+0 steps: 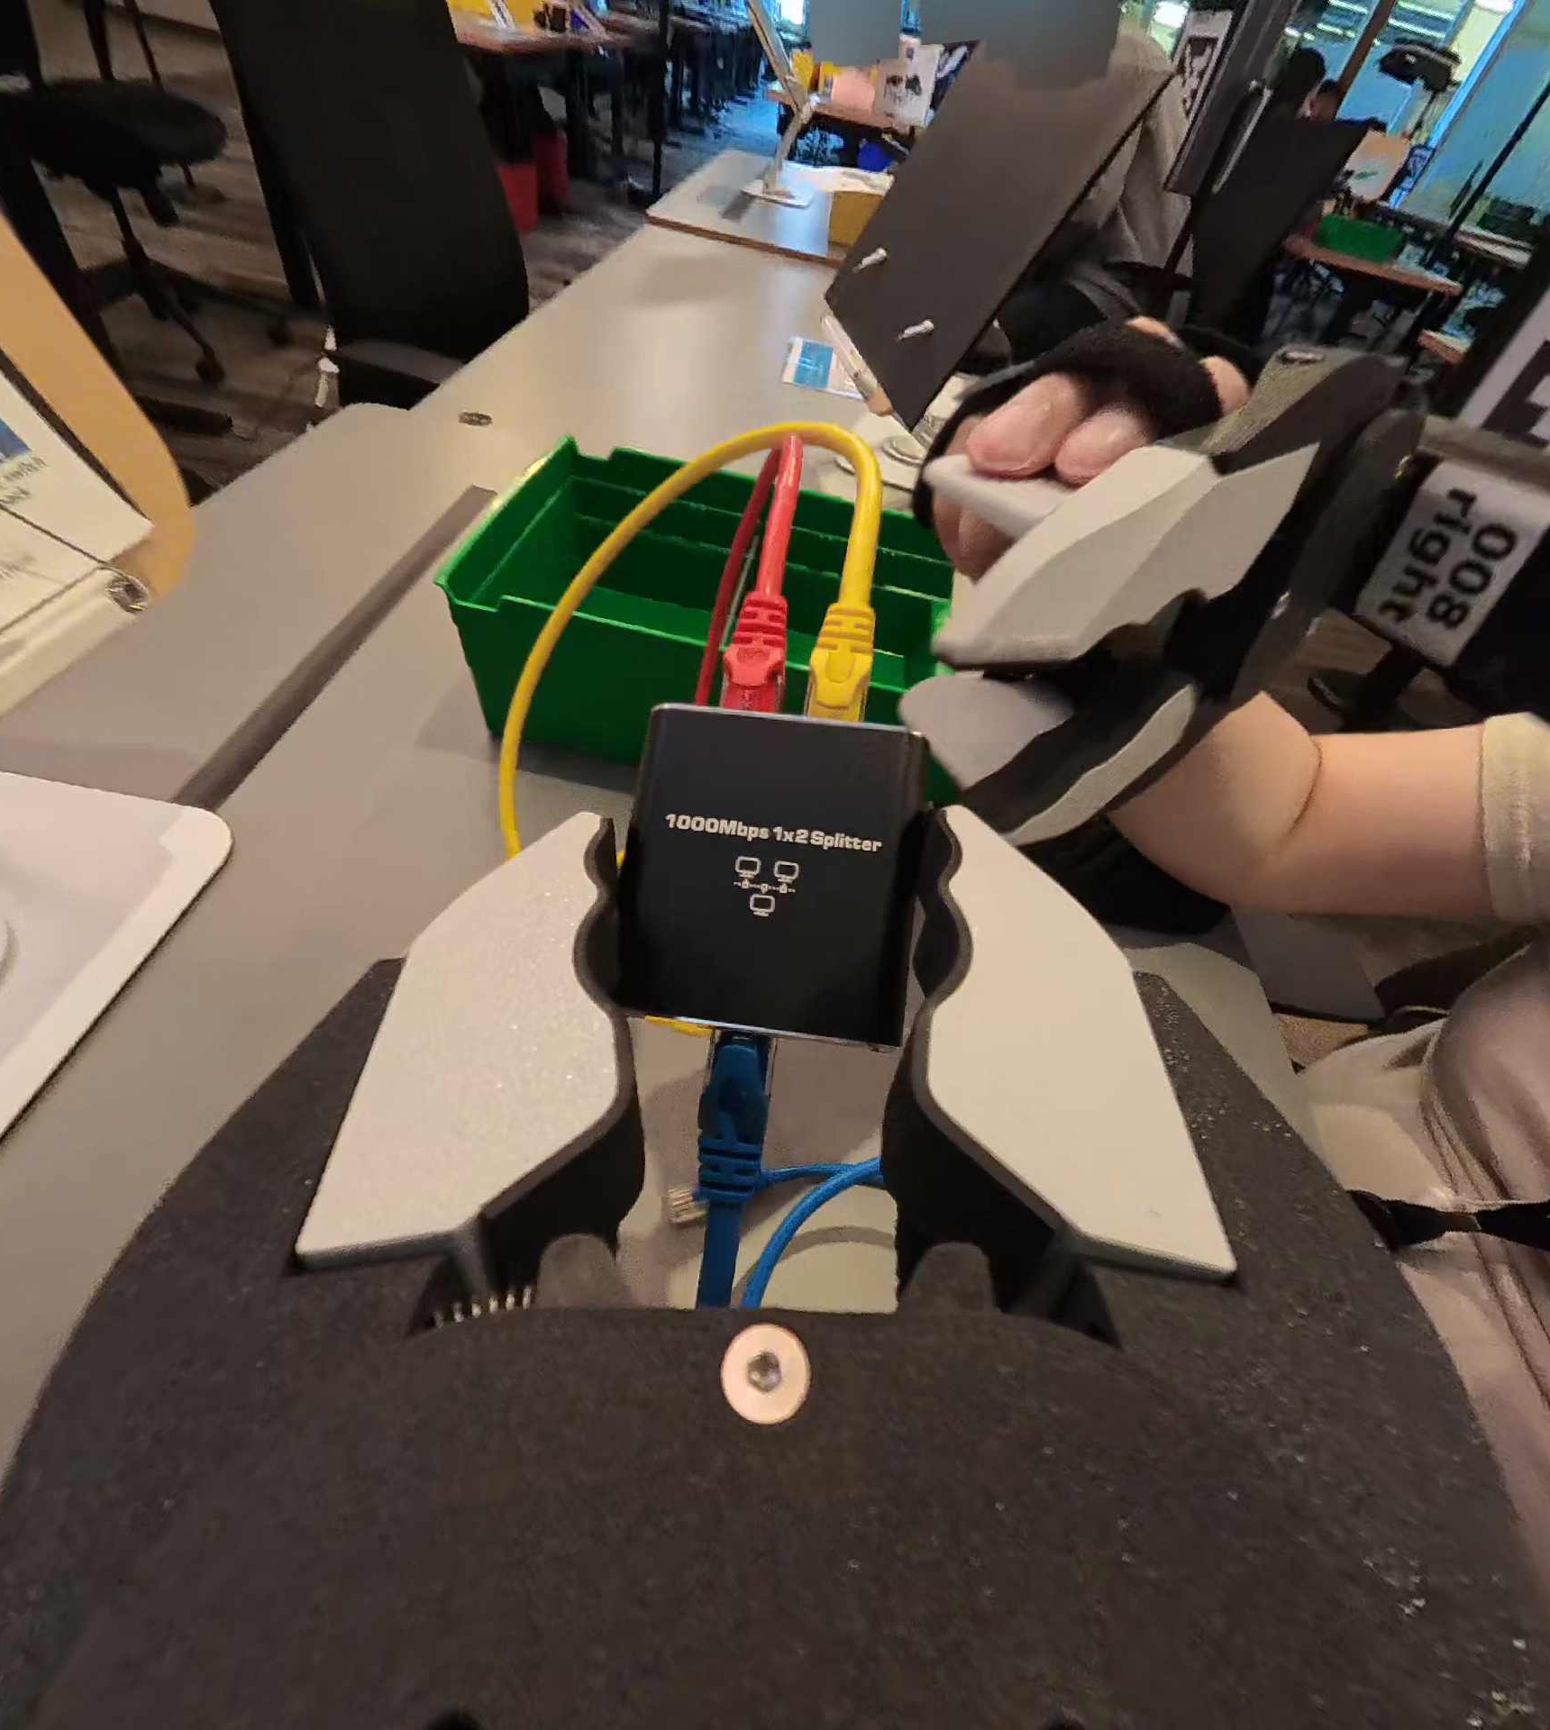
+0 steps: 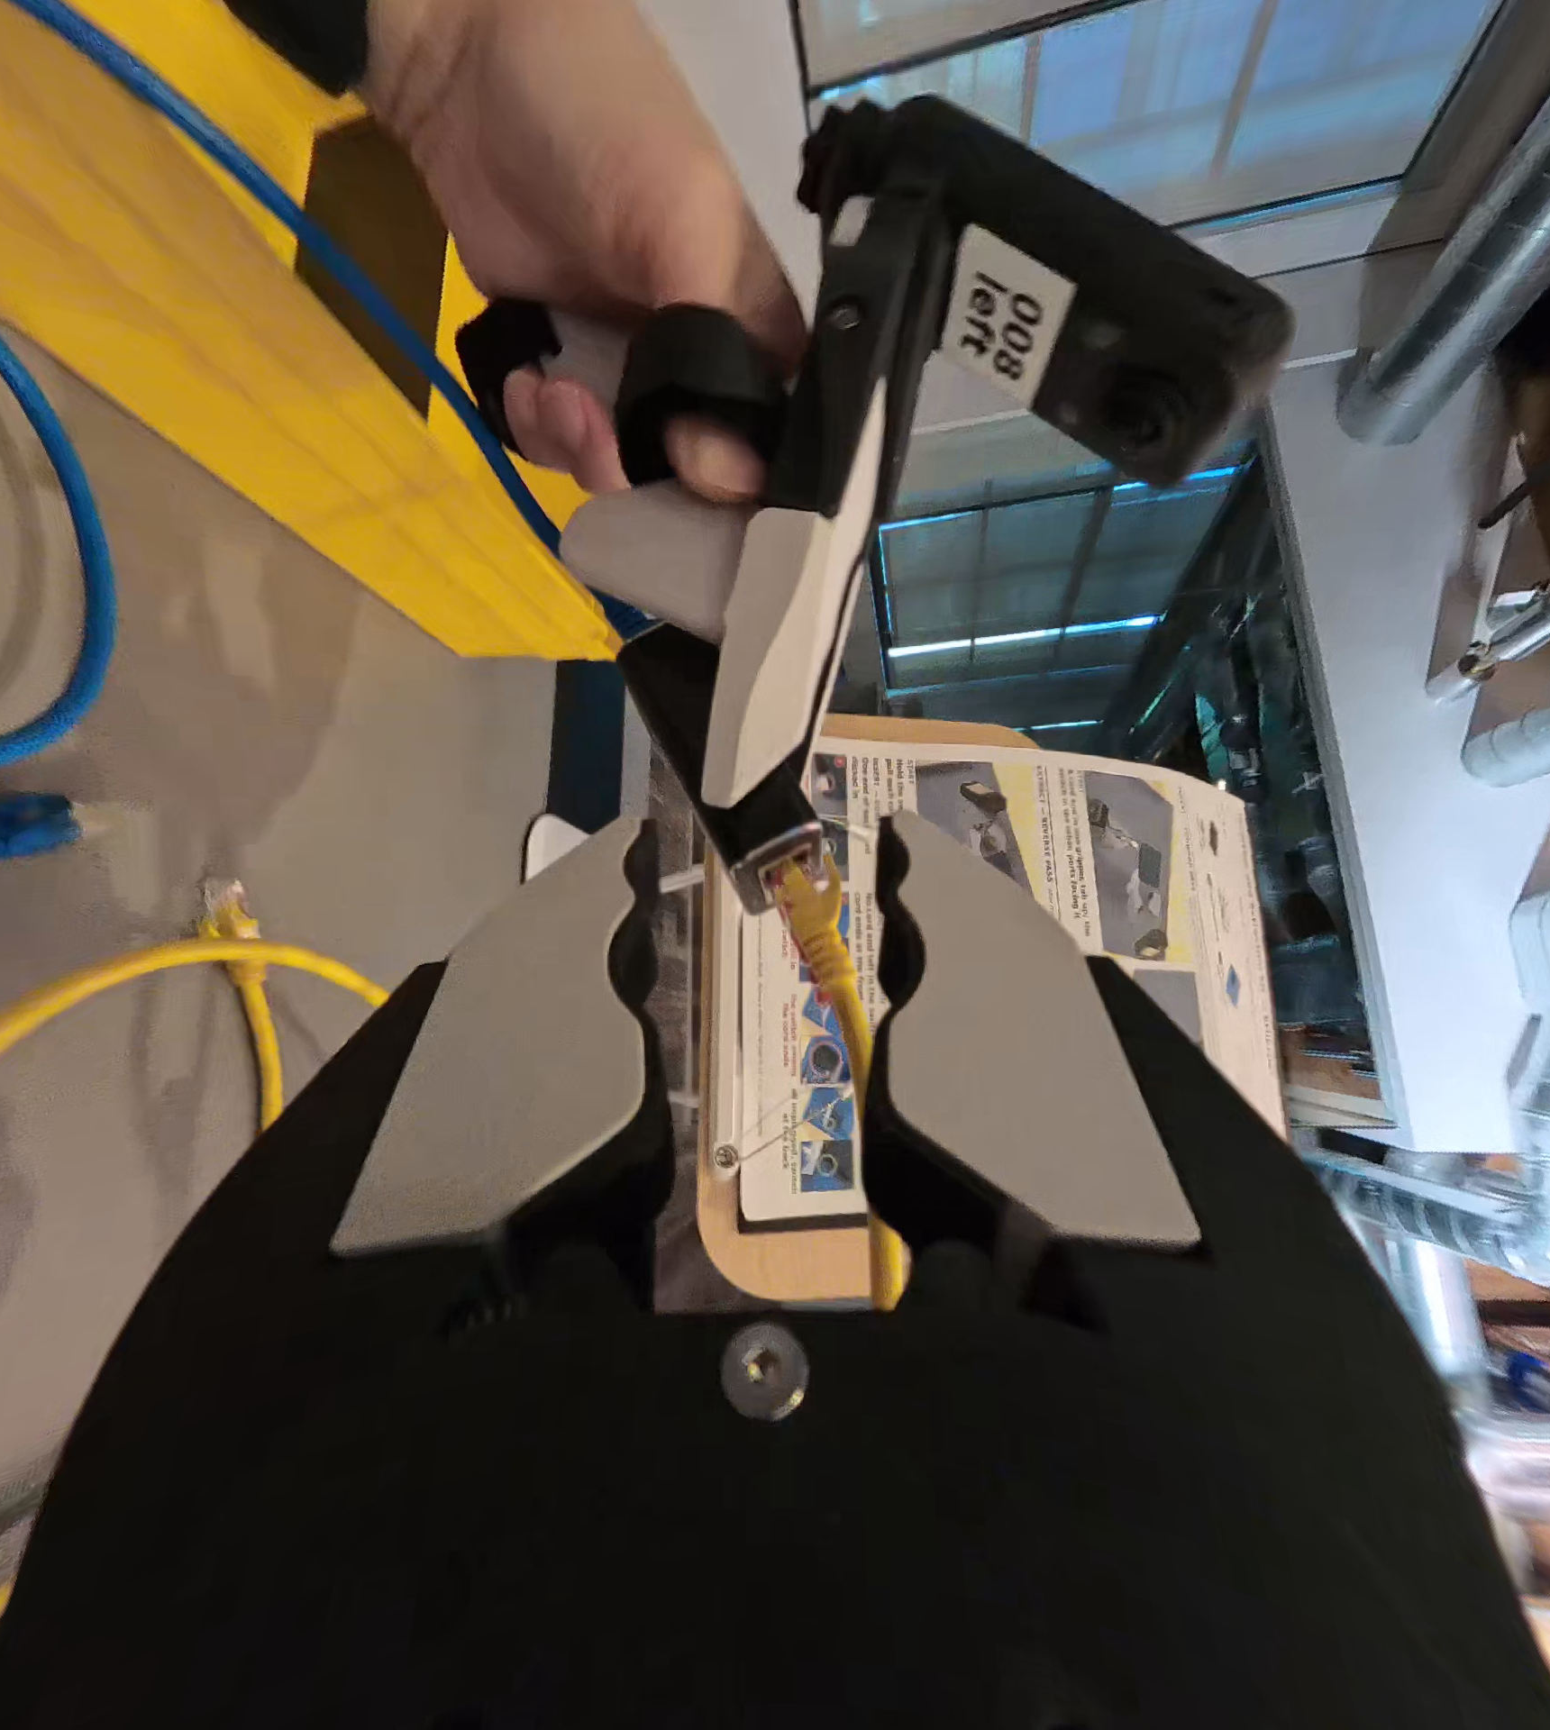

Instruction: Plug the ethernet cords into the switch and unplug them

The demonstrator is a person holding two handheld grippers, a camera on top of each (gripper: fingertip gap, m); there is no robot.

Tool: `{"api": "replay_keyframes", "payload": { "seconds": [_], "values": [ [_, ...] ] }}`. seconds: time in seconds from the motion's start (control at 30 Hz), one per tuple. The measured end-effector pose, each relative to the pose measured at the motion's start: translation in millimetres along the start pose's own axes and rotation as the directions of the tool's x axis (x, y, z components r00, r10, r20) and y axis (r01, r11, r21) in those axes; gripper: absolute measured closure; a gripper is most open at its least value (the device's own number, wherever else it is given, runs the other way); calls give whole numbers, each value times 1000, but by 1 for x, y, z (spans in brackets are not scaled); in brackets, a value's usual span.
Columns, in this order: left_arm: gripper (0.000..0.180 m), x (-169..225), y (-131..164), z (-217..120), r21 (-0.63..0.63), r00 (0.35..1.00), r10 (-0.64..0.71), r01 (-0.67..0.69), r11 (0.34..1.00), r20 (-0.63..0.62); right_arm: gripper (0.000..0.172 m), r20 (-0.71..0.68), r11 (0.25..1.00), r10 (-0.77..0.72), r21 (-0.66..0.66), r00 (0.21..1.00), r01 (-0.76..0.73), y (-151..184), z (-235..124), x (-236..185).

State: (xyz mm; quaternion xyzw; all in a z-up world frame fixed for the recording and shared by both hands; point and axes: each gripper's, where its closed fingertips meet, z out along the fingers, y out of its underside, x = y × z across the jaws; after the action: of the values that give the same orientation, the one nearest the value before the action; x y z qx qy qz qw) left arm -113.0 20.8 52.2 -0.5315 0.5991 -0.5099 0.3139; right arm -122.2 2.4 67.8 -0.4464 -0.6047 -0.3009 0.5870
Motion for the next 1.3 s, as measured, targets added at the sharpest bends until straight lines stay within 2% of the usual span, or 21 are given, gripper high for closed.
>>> {"api": "replay_keyframes", "payload": {
  "seconds": [0.03, 0.13, 0.2, 0.3, 0.33, 0.4, 0.5, 0.6, 0.7, 0.77, 0.83, 0.97, 1.1, 1.3],
  "values": [
    [119, 3, 2, 4, -14, 1000, -4, 4, 1000, -19, 122, -3, 999, -33, -23, 999, 33, 4, 4, -4],
    [120, 6, 6, 13, -48, 999, -13, 11, 999, -34, 123, 19, 994, -77, -76, 997, 78, 13, 13, -13],
    [120, 9, 9, 18, -71, 997, -40, 35, 997, -61, 137, 28, 991, -91, -97, 995, 93, 17, 16, -17],
    [120, 7, 16, 24, -99, 998, -31, 25, 995, -59, 143, 82, 981, -122, -139, 989, 133, 26, 19, -27],
    [117, 7, 13, 23, -75, 997, -30, 25, 997, -69, 144, 87, 979, -125, -152, 988, 137, 30, 20, -28],
    [116, 11, -8, 11, 51, 994, -34, 39, 998, -107, 145, 107, 980, -75, -173, 991, 93, 38, 20, -30],
    [102, 9, -41, -30, 262, 995, -38, 61, 963, -90, 146, 52, 984, 8, -177, 999, 1, 45, 13, -14],
    [88, 11, -62, -80, 410, 999, -22, 36, 911, -37, 146, -49, 979, 110, -165, 993, -117, 52, -4, 16],
    [80, 19, -67, -116, 428, 997, 24, -53, 902, 74, 146, -177, 963, 184, -162, 967, -213, 63, -26, 55],
    [74, 23, -70, -133, 424, 984, 60, -126, 897, 165, 146, -219, 952, 214, -171, 952, -253, 72, -39, 82],
    [75, 33, -74, -144, 434, 974, 94, -178, 883, 207, 146, -240, 940, 254, -165, 937, -297, 81, -49, 113],
    [106, 47, -84, -154, 456, 956, 133, -243, 856, 260, 146, -283, 891, 372, -157, 884, -425, 109, -72, 181],
    [108, 55, -88, -149, 452, 947, 177, -286, 845, 268, 146, -343, 833, 458, -159, 820, -531, 134, -105, 242],
    [111, 51, -84, -130, 402, 950, 176, -270, 875, 257, 146, -444, 746, 504, -209, 741, -632, 177, -150, 309]
  ]
}}
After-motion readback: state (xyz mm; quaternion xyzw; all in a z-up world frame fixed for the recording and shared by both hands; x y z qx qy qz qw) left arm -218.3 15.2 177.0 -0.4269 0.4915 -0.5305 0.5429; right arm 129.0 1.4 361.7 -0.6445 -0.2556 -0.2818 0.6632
